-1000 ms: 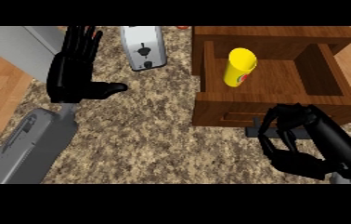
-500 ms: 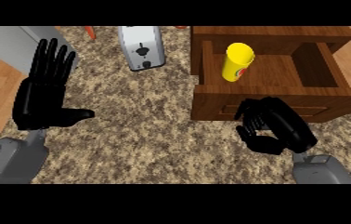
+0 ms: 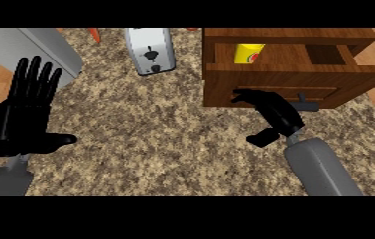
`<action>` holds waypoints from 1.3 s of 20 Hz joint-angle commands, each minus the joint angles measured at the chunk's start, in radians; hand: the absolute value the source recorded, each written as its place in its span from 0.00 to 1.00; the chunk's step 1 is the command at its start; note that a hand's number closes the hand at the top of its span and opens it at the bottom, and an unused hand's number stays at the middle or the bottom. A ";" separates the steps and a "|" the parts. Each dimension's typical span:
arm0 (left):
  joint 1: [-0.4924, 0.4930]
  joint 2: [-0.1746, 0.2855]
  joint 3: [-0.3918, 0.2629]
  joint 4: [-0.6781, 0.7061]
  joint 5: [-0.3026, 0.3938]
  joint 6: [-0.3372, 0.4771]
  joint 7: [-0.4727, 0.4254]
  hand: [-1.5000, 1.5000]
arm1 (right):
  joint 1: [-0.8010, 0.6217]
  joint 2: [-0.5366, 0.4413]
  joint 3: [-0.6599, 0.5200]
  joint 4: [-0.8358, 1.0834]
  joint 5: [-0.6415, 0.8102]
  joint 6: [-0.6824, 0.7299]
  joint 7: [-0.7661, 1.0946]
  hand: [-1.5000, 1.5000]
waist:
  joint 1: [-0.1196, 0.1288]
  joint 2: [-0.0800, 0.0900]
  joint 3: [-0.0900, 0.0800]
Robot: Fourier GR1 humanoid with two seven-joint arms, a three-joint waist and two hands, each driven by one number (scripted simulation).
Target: Pick up the cup, place it into the drawer and close the drawer
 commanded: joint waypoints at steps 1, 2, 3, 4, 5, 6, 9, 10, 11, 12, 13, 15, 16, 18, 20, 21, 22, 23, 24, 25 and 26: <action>0.047 -0.011 0.052 -0.034 -0.009 -0.036 0.030 0.00 | -0.104 0.005 -0.054 0.185 0.012 0.000 -0.066 0.00 | -0.004 -0.001 0.000; 0.055 -0.021 0.063 0.001 -0.025 -0.065 0.006 0.00 | -0.122 0.037 -0.046 0.239 0.036 -0.035 -0.068 0.00 | -0.004 0.000 0.000; 0.026 -0.041 0.059 0.042 -0.031 -0.073 -0.008 0.00 | -0.157 0.013 -0.077 0.319 0.019 -0.043 -0.138 0.00 | -0.004 0.001 0.000; 0.066 -0.009 0.076 -0.028 -0.020 -0.077 0.021 0.00 | -0.180 0.038 -0.078 0.386 0.043 -0.087 -0.130 0.00 | 0.002 0.001 0.001; 0.040 -0.032 0.070 0.033 -0.034 -0.084 0.001 0.00 | -0.239 0.051 -0.103 0.470 0.036 -0.116 -0.163 0.00 | 0.004 0.004 0.001; 0.060 0.000 0.110 -0.050 -0.006 -0.072 0.054 0.00 | -0.221 0.089 -0.092 0.446 0.047 -0.124 -0.107 0.00 | 0.002 0.001 0.001; 0.092 -0.017 0.116 -0.029 -0.001 -0.128 0.026 0.00 | -0.345 0.020 -0.169 0.611 0.001 -0.068 -0.212 0.00 | 0.015 0.005 0.001; 0.061 0.014 0.157 0.041 0.011 -0.181 0.029 0.00 | -0.360 0.039 -0.177 0.628 -0.004 -0.095 -0.234 0.00 | 0.009 0.006 0.001; 0.038 -0.042 0.115 0.087 -0.032 -0.181 -0.016 0.00 | -0.386 0.069 -0.170 0.703 0.019 -0.127 -0.229 0.00 | 0.010 0.009 0.001; 0.082 -0.033 0.112 -0.012 -0.021 -0.144 0.031 0.00 | -0.439 0.017 -0.205 0.735 -0.004 -0.083 -0.264 0.00 | 0.018 0.007 0.001; 0.052 -0.058 0.084 0.054 -0.059 -0.147 -0.008 0.00 | -0.477 -0.010 -0.229 0.773 -0.019 -0.056 -0.265 0.00 | 0.026 0.016 0.002; -0.003 -0.026 0.124 0.057 -0.025 -0.156 0.042 0.00 | -0.504 0.029 -0.211 0.839 0.015 -0.096 -0.260 0.00 | 0.025 0.014 0.001; 0.037 -0.044 0.109 0.036 -0.032 -0.166 0.017 0.00 | -0.498 -0.040 -0.232 0.869 0.005 -0.087 -0.329 0.00 | 0.038 0.019 0.002; 0.010 -0.070 0.087 0.064 -0.053 -0.151 0.017 0.00 | -0.534 -0.058 -0.239 0.900 0.005 -0.066 -0.341 0.00 | 0.037 0.023 0.002; 0.029 -0.047 0.109 0.038 -0.034 -0.166 0.033 0.00 | -0.580 -0.064 -0.248 0.930 0.010 -0.062 -0.294 0.00 | 0.050 0.022 0.002; 0.041 -0.040 0.108 0.034 -0.027 -0.192 0.031 0.00 | -0.578 -0.065 -0.247 0.945 0.013 -0.072 -0.305 0.00 | 0.061 0.027 0.003; 0.041 -0.040 0.108 0.037 -0.028 -0.188 0.040 0.00 | -0.604 -0.072 -0.258 0.954 0.005 -0.053 -0.290 0.00 | 0.060 0.026 0.003; 0.047 -0.070 0.089 0.028 -0.058 -0.173 0.006 0.00 | -0.590 -0.068 -0.258 0.967 0.007 -0.074 -0.319 0.00 | 0.061 0.027 0.003; 0.025 -0.072 0.083 0.017 -0.068 -0.151 0.015 0.00 | -0.609 -0.097 -0.270 0.969 -0.003 -0.054 -0.329 0.00 | 0.070 0.033 0.004; -0.006 -0.068 0.101 0.058 -0.065 -0.149 0.015 0.00 | -0.629 -0.110 -0.273 0.979 -0.008 -0.018 -0.332 0.00 | 0.058 0.032 0.003; 0.010 -0.066 0.096 0.065 -0.074 -0.162 0.007 0.00 | -0.637 -0.101 -0.279 0.976 -0.009 -0.048 -0.320 0.00 | 0.070 0.037 0.003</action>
